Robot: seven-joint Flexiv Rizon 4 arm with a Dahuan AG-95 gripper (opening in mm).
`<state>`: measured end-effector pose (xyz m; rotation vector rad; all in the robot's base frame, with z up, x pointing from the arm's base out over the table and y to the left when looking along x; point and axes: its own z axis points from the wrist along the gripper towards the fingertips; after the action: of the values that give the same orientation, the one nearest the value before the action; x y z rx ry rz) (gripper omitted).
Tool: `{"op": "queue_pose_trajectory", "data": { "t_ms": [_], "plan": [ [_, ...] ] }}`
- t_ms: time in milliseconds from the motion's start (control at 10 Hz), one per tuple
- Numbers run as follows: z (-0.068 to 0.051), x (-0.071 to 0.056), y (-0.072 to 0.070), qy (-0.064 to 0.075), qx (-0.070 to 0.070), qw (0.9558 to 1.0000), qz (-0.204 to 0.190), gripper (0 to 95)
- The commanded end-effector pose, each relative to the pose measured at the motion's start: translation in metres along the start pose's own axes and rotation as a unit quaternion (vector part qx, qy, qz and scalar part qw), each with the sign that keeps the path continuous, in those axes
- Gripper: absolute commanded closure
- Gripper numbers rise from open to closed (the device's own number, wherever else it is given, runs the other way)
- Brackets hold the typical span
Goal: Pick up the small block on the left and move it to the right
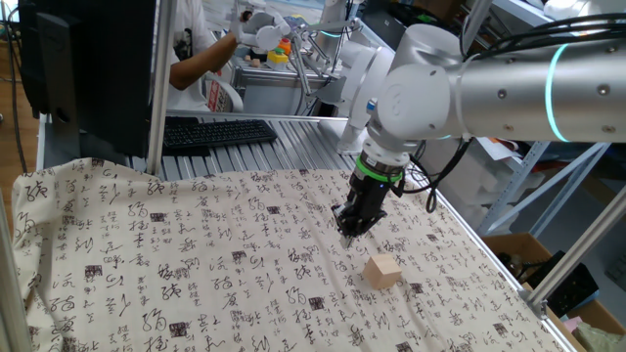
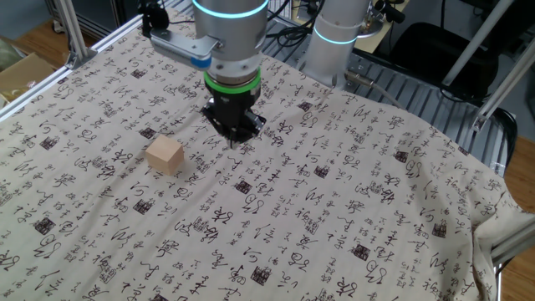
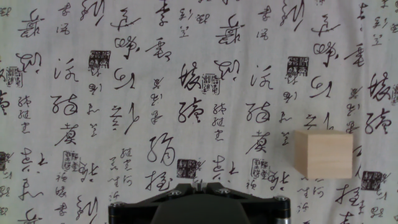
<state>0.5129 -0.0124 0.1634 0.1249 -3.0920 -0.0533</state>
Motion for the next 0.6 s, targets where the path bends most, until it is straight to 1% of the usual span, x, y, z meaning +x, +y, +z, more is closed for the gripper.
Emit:
{"op": "queue_pose_trajectory", "data": {
  "t_ms": [100, 200, 300, 400, 600],
  "plan": [
    [0.002, -0.005, -0.008, 0.002, -0.002, 1.0, -0.005, 95.0],
    [0.004, -0.006, -0.011, 0.001, -0.004, 1.0, -0.006, 95.0],
    [0.006, -0.008, -0.016, 0.001, 0.0, 1.0, -0.009, 95.0],
    [0.009, -0.009, -0.021, 0.001, 0.0, 0.9999, -0.011, 95.0],
    [0.016, -0.009, -0.032, 0.0, 0.005, 0.9999, -0.012, 95.0]
  ]
}}
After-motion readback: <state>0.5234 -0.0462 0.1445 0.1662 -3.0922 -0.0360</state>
